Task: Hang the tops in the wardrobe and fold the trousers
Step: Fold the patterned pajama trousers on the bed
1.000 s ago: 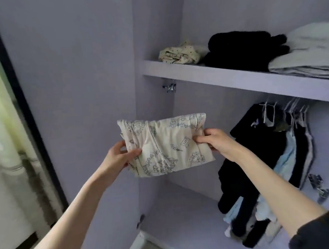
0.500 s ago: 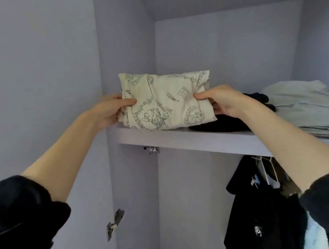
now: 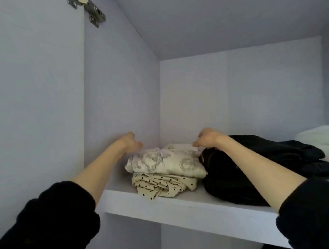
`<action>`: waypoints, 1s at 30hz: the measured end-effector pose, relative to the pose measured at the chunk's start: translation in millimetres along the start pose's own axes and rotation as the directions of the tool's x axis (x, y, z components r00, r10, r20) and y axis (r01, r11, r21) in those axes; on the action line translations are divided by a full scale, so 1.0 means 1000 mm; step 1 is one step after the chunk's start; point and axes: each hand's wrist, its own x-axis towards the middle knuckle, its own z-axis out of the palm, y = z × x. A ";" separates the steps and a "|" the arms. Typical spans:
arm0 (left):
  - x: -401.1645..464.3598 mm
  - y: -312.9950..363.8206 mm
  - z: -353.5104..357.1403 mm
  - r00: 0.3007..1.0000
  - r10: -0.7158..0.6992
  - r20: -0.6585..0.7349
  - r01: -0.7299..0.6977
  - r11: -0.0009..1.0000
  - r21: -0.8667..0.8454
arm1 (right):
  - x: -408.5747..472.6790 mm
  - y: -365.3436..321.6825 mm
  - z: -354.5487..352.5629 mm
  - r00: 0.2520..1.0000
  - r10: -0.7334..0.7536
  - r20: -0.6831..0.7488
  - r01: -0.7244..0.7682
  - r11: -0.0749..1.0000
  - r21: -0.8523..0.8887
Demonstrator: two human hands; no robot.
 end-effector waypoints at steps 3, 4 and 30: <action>0.002 0.011 0.019 0.955 0.286 -0.073 -0.286 0.958 0.011 | 0.001 -0.007 0.004 0.985 -0.170 0.008 0.169 0.968 -0.185; -0.001 0.015 0.027 0.940 0.341 0.004 -0.341 0.939 0.039 | 0.001 -0.010 0.010 0.972 -0.218 0.088 0.233 0.947 -0.222; -0.419 0.136 0.105 0.347 0.937 0.034 -0.638 0.263 -0.724 | -0.546 0.070 -0.037 0.771 0.441 -0.459 -0.434 0.892 0.126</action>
